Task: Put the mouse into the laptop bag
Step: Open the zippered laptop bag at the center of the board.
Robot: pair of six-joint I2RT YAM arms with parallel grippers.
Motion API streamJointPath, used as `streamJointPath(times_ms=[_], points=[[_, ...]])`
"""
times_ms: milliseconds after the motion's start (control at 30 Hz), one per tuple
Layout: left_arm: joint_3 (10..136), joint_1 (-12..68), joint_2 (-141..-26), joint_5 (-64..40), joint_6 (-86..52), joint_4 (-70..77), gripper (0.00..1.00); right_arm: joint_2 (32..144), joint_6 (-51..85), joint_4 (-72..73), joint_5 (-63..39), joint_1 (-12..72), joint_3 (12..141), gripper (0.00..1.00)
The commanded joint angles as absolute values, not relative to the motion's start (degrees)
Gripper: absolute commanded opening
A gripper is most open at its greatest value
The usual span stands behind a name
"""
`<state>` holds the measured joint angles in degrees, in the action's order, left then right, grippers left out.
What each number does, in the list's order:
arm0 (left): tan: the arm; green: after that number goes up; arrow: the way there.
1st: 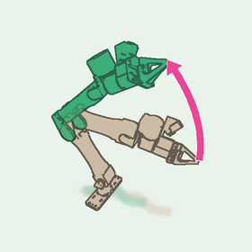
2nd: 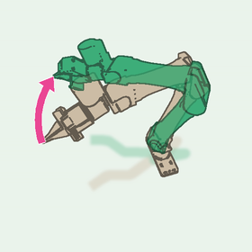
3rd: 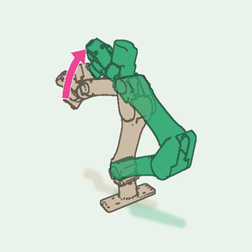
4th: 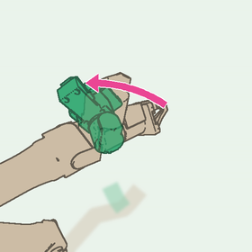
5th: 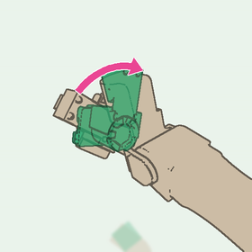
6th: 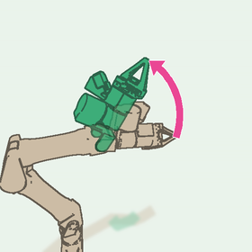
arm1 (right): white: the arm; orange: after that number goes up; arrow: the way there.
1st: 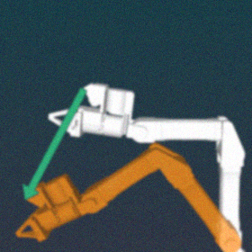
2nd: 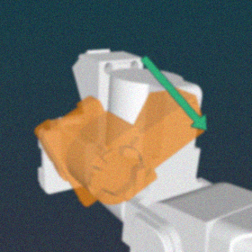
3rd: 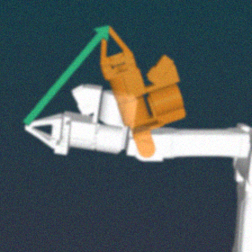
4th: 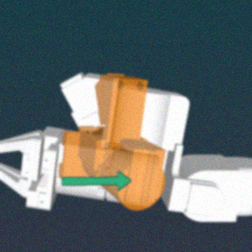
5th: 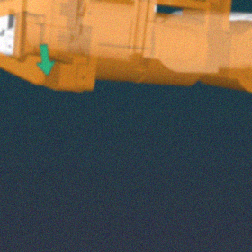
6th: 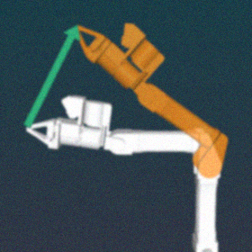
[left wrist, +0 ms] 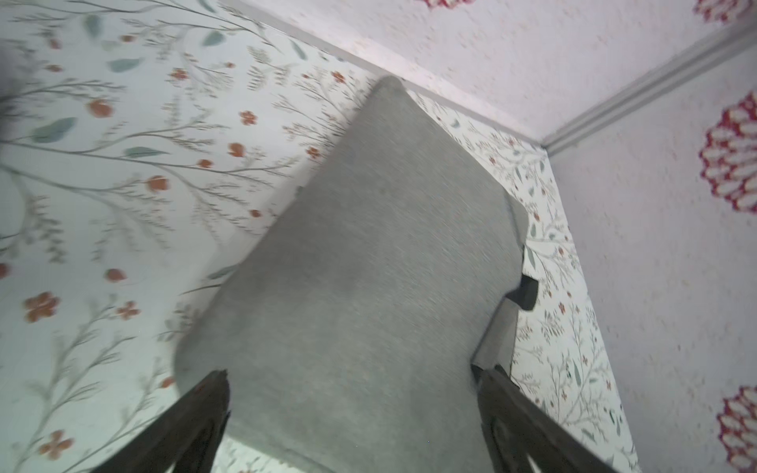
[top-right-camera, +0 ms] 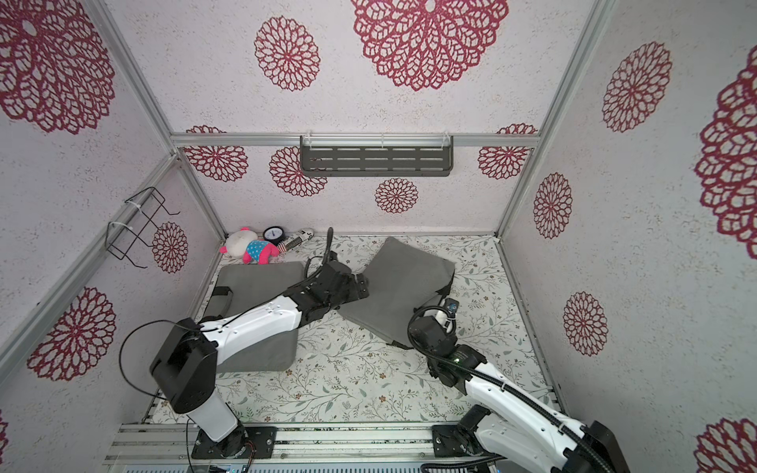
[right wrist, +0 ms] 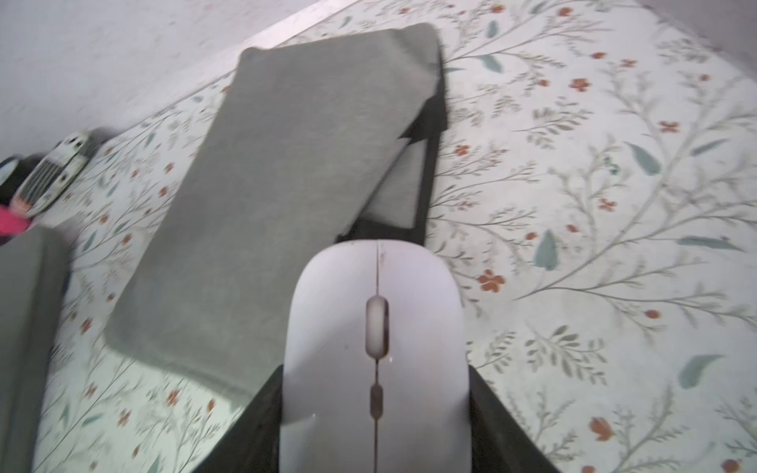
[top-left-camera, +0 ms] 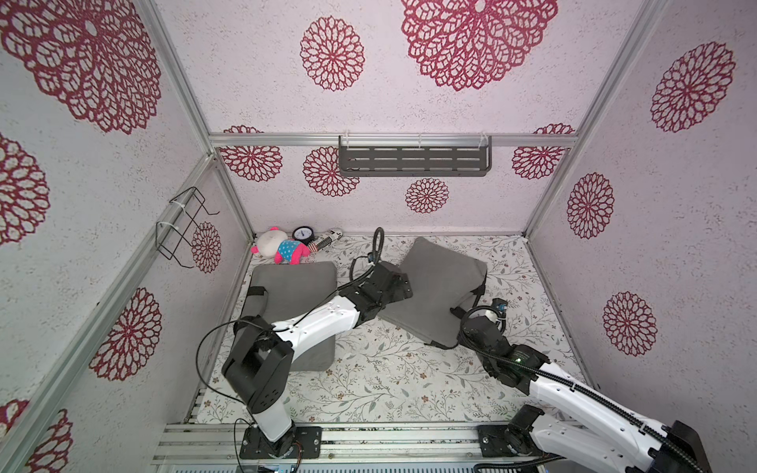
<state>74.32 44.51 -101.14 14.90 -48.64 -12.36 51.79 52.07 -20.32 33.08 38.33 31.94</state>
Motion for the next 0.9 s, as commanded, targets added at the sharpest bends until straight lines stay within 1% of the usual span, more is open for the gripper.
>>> streamJointPath(times_ms=[0,133,267,467,567,633,767,867], points=[[82.05,47.87,-107.47,15.89,-43.71,-17.92,0.97,50.49,50.05,-18.51,31.21,31.53,29.81,0.37],[93.33,49.72,-117.53,16.26,-42.59,-22.98,0.97,50.23,47.44,-16.88,26.60,22.62,26.81,0.36],[102.24,50.05,-125.05,17.57,-41.32,-26.89,0.97,49.06,46.37,-15.20,24.26,17.57,23.92,0.35],[112.78,50.05,-133.12,16.32,-38.73,-29.26,1.00,50.74,45.63,-13.25,21.84,14.70,22.64,0.35],[121.86,50.10,-139.13,13.98,-37.13,-32.84,0.99,51.39,45.46,-12.22,20.95,14.33,22.32,0.34],[125.26,50.19,-142.18,11.69,-36.47,-33.40,0.99,51.50,45.35,-12.12,21.09,14.07,22.26,0.34],[128.16,50.78,-145.55,9.07,-35.47,-32.28,1.00,51.54,45.13,-11.36,20.58,13.49,21.97,0.34],[128.36,51.41,-146.40,8.51,-34.29,-30.68,0.98,52.48,45.00,-10.60,19.88,13.27,22.05,0.34]])
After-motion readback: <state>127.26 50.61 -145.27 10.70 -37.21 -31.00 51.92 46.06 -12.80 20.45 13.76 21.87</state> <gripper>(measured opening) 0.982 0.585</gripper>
